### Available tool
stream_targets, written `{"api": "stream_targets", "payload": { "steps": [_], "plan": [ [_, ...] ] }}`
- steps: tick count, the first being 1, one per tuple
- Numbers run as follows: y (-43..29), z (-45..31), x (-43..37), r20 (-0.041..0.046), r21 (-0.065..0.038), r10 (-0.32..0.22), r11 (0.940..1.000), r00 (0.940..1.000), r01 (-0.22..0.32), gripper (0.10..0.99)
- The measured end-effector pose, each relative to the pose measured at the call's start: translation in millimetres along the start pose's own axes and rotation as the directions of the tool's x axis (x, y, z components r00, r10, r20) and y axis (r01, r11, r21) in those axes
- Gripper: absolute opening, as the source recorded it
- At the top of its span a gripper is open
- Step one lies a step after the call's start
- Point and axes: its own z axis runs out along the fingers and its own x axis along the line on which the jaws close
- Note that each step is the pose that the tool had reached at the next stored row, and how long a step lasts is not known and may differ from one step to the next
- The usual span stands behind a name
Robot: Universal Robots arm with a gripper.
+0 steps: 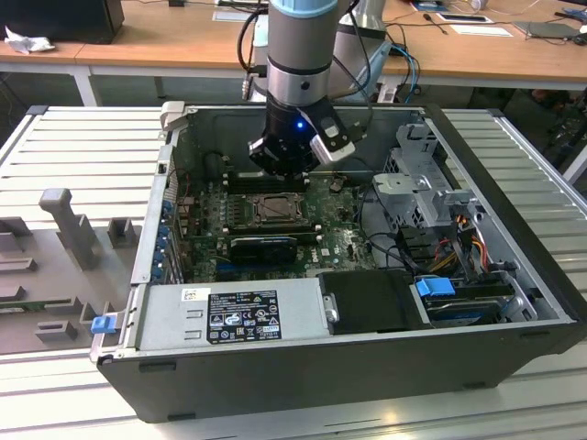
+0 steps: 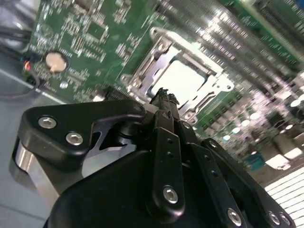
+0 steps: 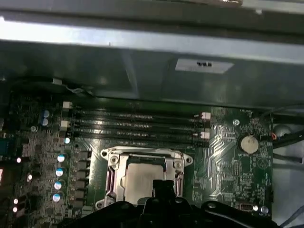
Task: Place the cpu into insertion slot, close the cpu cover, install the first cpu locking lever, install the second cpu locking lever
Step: 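Install the second cpu locking lever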
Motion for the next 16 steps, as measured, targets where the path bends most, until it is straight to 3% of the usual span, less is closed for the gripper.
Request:
{"api": "stream_targets", "payload": {
  "steps": [3,9,11,16],
  "plan": [
    [-16.8,1.2,1.2,-0.0136,-0.001,0.001,1.0,0.9999,-0.001,0.106],
    [-35.9,6.2,2.9,-0.0134,-0.009,-0.001,1.0,0.9999,0.001,0.106],
    [-41.6,6.2,11.0,-0.013,-0.016,-0.002,0.9999,0.9999,0.002,0.106],
    [-43.2,8.1,35.2,-0.0125,-0.026,-0.005,0.9997,0.9999,0.005,0.106]
  ]
}}
